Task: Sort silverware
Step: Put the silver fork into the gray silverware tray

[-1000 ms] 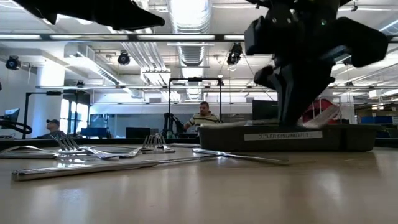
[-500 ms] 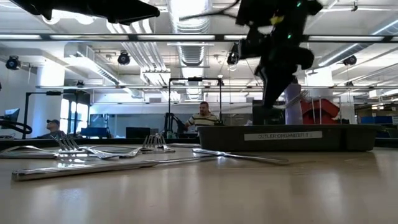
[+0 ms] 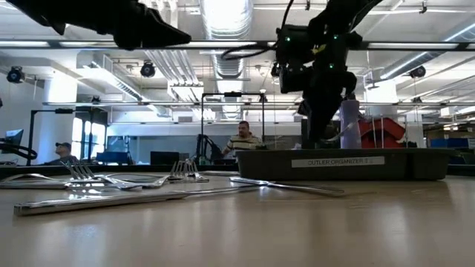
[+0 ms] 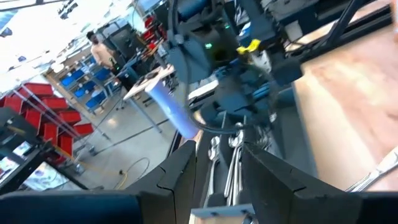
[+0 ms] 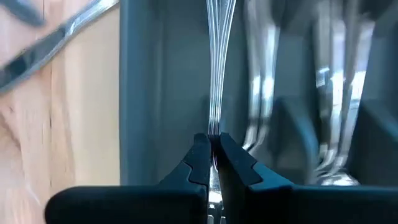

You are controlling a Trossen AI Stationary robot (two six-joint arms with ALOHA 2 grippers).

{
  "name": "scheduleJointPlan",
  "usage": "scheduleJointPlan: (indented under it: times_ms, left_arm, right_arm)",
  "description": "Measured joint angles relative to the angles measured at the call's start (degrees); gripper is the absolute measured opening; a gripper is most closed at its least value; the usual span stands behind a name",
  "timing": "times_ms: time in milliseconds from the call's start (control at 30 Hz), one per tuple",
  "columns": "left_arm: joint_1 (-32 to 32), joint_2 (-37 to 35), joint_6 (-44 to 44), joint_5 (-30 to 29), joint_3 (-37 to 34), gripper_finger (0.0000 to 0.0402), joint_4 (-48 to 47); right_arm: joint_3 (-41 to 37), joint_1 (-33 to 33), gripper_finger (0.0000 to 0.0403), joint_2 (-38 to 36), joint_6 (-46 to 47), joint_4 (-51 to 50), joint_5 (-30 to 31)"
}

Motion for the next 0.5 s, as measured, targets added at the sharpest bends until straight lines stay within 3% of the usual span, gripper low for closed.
scheduleJointPlan:
  times_ms: [200, 500]
  left_arm:
    - [1.5, 1.4, 2.2, 0.0, 0.0, 0.0116, 0.1]
    - [1.7, 1.8, 1.4, 0.7, 0.0, 0.0116, 0.3]
  right_arm:
    - [-0.4, -1.2, 0.0, 0.4, -2.4, 1.2, 3.7]
    - [-0.5, -3.8, 0.0, 5.5, -4.7, 2.4, 1.0]
